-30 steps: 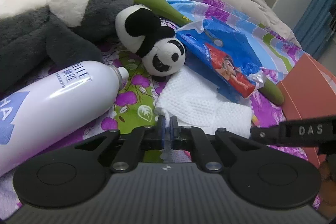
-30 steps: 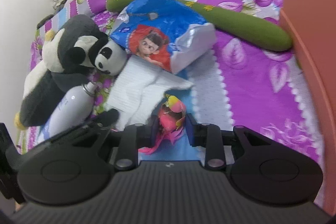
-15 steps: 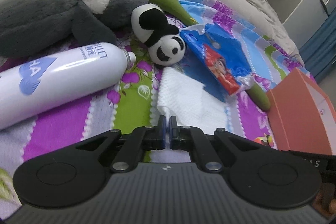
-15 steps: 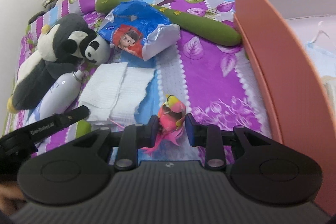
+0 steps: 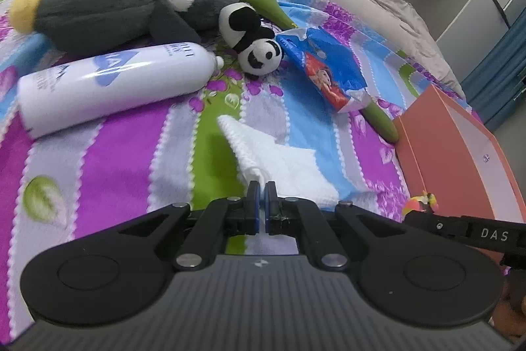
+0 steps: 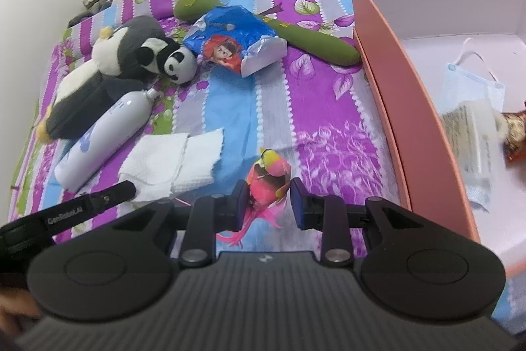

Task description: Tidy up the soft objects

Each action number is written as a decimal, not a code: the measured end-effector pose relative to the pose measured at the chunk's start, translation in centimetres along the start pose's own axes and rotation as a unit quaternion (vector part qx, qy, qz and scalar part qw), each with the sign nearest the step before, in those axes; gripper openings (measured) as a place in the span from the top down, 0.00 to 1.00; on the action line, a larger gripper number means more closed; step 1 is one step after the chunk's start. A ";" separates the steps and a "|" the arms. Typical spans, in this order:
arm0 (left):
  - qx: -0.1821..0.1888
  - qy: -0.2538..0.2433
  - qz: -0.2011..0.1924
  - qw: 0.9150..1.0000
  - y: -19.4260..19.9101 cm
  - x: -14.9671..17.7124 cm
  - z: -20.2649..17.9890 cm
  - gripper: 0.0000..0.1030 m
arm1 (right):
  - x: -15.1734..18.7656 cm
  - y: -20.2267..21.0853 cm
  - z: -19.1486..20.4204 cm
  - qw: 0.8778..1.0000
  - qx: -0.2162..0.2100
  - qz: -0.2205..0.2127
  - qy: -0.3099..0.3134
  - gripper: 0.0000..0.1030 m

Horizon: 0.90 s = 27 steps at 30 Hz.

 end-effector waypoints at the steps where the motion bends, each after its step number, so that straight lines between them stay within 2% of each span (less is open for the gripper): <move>1: -0.001 0.003 -0.001 1.000 0.5 0.3 0.1 0.97 | 0.4 0.4 0.0 1.000 -0.001 0.000 0.003 0.69; 6: 0.000 0.015 -0.003 1.000 3.0 2.5 0.5 0.97 | 2.3 1.7 -0.4 1.000 0.006 0.001 0.013 0.69; 12: -0.010 0.005 0.005 1.000 5.5 5.6 0.5 0.97 | 4.9 2.8 -0.7 0.999 0.009 0.018 0.027 0.69; 17: -0.016 0.016 0.015 1.000 7.3 7.9 1.9 0.97 | 7.0 2.9 -0.7 0.998 0.010 0.038 0.041 0.69; 23: -0.037 0.015 0.015 0.999 7.6 8.5 3.4 0.96 | 7.5 1.2 -0.1 0.997 0.016 0.043 0.064 0.69; 27: -0.034 0.018 0.014 0.999 7.3 8.1 3.4 0.95 | 7.1 0.5 0.4 0.997 0.013 0.044 0.065 0.67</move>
Point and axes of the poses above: each gripper's, at about its wrist camera, not at the fingertips, and y roughly against the way its jaws point, z to its left, x to its underside, the point moved 6 cm from there along -y, roughly the way its jaws point, and after that the axes turned 7 degrees about -y, right-handed, at the moved point
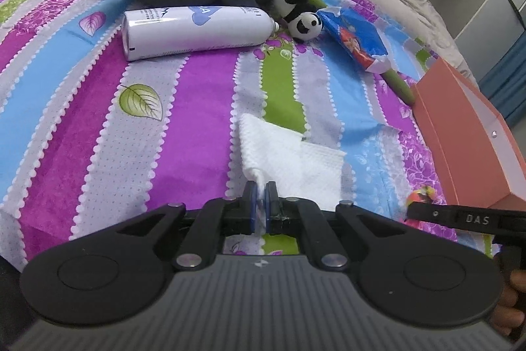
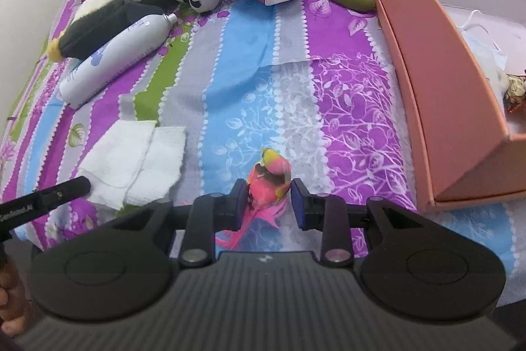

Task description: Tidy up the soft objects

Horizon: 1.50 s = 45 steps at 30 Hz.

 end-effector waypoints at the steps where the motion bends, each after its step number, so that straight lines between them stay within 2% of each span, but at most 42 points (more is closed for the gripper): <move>1: 0.002 -0.001 0.002 1.000 -0.1 0.0 -0.1 0.95 | -0.1 0.0 0.1 1.000 0.000 0.000 0.000 0.65; 3: 0.004 -0.003 0.006 1.000 -0.3 -0.1 -0.2 0.85 | -0.2 0.1 0.2 1.000 -0.003 -0.002 -0.002 0.56; 4: 0.005 -0.004 0.006 1.000 -0.3 -0.1 -0.3 0.75 | -0.2 0.3 0.1 1.000 -0.003 -0.004 -0.004 0.50; 5: 0.006 -0.006 0.005 1.000 -0.3 -0.1 -0.4 0.68 | -0.2 0.4 0.1 1.000 -0.003 -0.006 -0.004 0.49; 6: 0.006 -0.010 0.002 1.000 -0.2 -0.1 -0.5 0.56 | -0.1 0.5 0.1 1.000 -0.003 -0.008 -0.003 0.49; 7: 0.004 -0.014 -0.002 1.000 -0.1 -0.1 -0.6 0.50 | 0.0 0.6 0.0 1.000 -0.004 -0.011 -0.003 0.49; 10: 0.001 -0.020 -0.011 1.000 0.1 -0.2 -0.8 0.42 | 0.3 1.0 -0.2 1.000 0.002 -0.022 -0.008 0.49; 13: 0.000 -0.029 -0.021 0.999 0.2 -0.4 -1.0 0.39 | 0.8 0.8 -0.2 1.000 0.007 -0.027 -0.006 0.49; 16: -0.006 -0.061 -0.016 0.998 -0.4 -0.4 -1.8 0.39 | 1.4 0.0 -0.1 1.000 0.012 -0.021 -0.004 0.51; 21: -0.019 -0.105 -0.001 0.994 -2.5 0.0 -2.9 0.39 | 2.0 -1.2 0.0 1.000 0.020 -0.023 0.005 0.63; 23: -0.030 -0.129 0.009 0.991 -3.4 0.3 -3.4 0.39 | 2.1 -1.4 -0.2 0.999 0.023 -0.028 0.000 0.72; 26: -0.046 -0.150 0.026 0.987 -4.7 0.8 -3.8 0.37 | 2.0 -1.4 -0.4 0.999 0.018 -0.031 -0.003 0.72; 33: -0.059 -0.181 0.031 0.981 -5.7 1.2 -4.6 0.25 | 1.3 -1.0 -1.2 0.999 0.026 -0.042 -0.003 0.72; 36: -0.066 -0.191 0.030 0.979 -6.0 1.5 -5.0 0.25 | 1.5 -1.2 -1.5 0.999 0.029 -0.037 -0.007 0.72; 39: -0.066 -0.182 0.027 0.981 -5.9 1.5 -4.9 0.26 | 1.7 -1.3 -1.7 0.999 0.029 -0.034 -0.008 0.72; 45: -0.068 -0.176 0.025 0.982 -6.1 1.6 -4.6 0.34 | 1.7 -1.3 -1.6 0.999 0.029 -0.034 -0.007 0.72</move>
Point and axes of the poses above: each gripper's, at about its wrist camera, not at the fingertips, and y roughly against the way its jaws point, z to its left, x to its underside, the point moved 6 cm from there along -y, roughly the way its jaws point, and after that the axes turned 7 degrees about -y, right-handed, at the moved point
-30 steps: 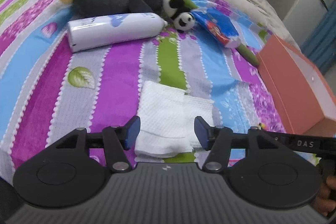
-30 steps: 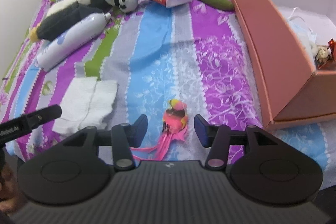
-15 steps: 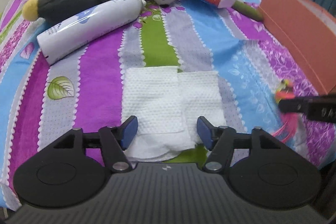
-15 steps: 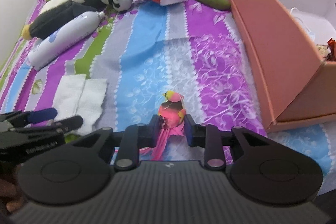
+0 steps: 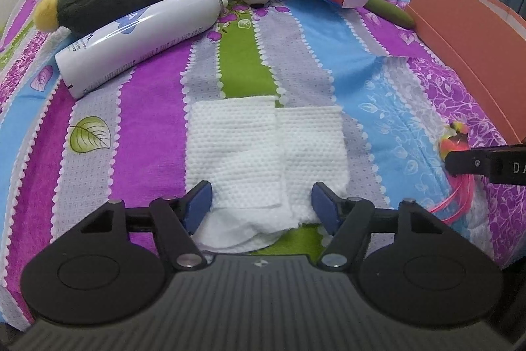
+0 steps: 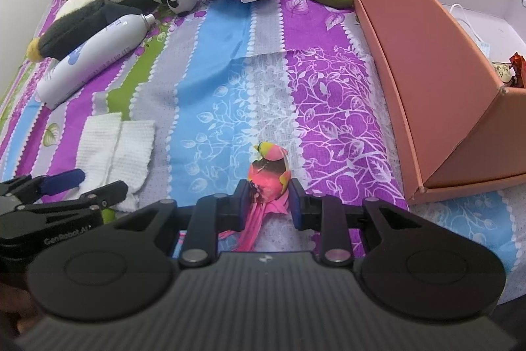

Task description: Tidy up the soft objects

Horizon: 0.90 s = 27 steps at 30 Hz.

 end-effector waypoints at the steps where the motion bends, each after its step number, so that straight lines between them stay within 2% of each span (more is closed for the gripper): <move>1: -0.003 -0.003 0.000 1.000 0.0 0.0 -0.1 0.37 | 0.0 0.0 0.1 1.000 -0.001 0.001 0.001 0.72; 5: -0.006 0.001 0.001 1.000 0.1 -0.2 0.2 0.51 | -0.1 0.1 0.2 1.000 -0.004 0.002 0.002 0.72; 10: -0.008 0.020 -0.001 1.000 0.6 -0.4 1.1 0.83 | -0.7 0.5 0.4 1.000 -0.012 -0.005 0.009 0.72; 12: -0.009 0.030 -0.002 1.000 0.8 -0.5 1.5 0.89 | -0.9 0.8 0.5 1.000 -0.013 -0.008 0.011 0.72; 16: -0.002 0.058 -0.008 0.998 1.6 -0.6 2.2 0.92 | -1.4 1.5 0.7 1.000 -0.018 -0.015 0.014 0.72; 27: 0.017 0.103 -0.050 0.993 6.3 -1.3 2.2 0.93 | -2.2 5.2 1.2 0.998 -0.032 -0.040 0.019 0.72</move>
Point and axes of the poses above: each gripper's, at about its wrist camera, not at the fingertips, and y roughly against the way its jaws point, z to its left, x to its underside, the point moved 6 cm from there along -y, roughly the way its jaws point, and after that the axes turned 7 degrees about -y, right-handed, at the moved point
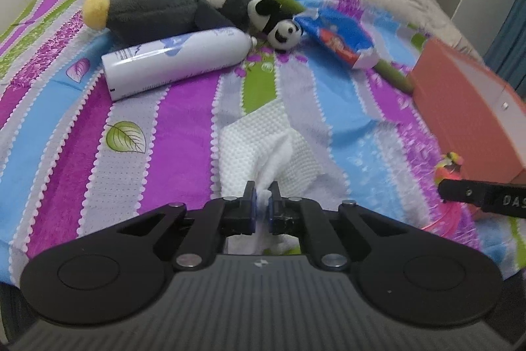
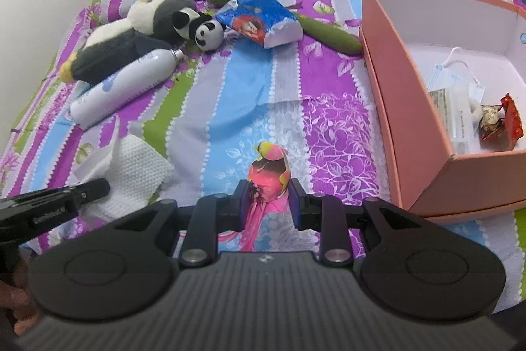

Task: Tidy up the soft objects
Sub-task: 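Carry the white wipe over the pink box with the left gripper while the right gripper carries the pink toy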

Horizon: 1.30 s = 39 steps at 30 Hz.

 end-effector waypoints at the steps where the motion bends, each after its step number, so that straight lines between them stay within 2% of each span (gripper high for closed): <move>1: 0.003 0.002 -0.005 1.000 0.5 -0.2 -0.1 0.93 | 0.0 0.3 0.0 1.000 -0.002 -0.002 0.000 0.72; 13: 0.035 0.004 -0.052 0.998 6.8 -2.4 -2.7 0.93 | -0.5 5.2 1.0 0.999 -0.018 -0.043 0.000 0.72; 19: 0.061 -0.003 -0.063 0.996 9.1 -2.8 -4.5 0.92 | -0.8 7.6 0.9 0.998 -0.027 -0.062 -0.003 0.72; 31: 0.111 -0.036 -0.076 0.990 10.7 -3.8 -9.9 0.92 | -1.0 10.8 -1.7 0.995 -0.007 -0.096 -0.017 0.72; 39: 0.169 -0.068 -0.068 0.981 10.5 -4.4 -15.3 0.92 | -1.3 13.6 -5.6 0.992 0.029 -0.119 -0.039 0.72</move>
Point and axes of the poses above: each gripper's, at about its wrist camera, not at the fingertips, and y roughly against the way its jaws point, z to its left, x to its underside, the point moved 6 cm from there along -y, roughly the way its jaws point, and after that the axes turned 7 degrees about -y, right-handed, at the moved point
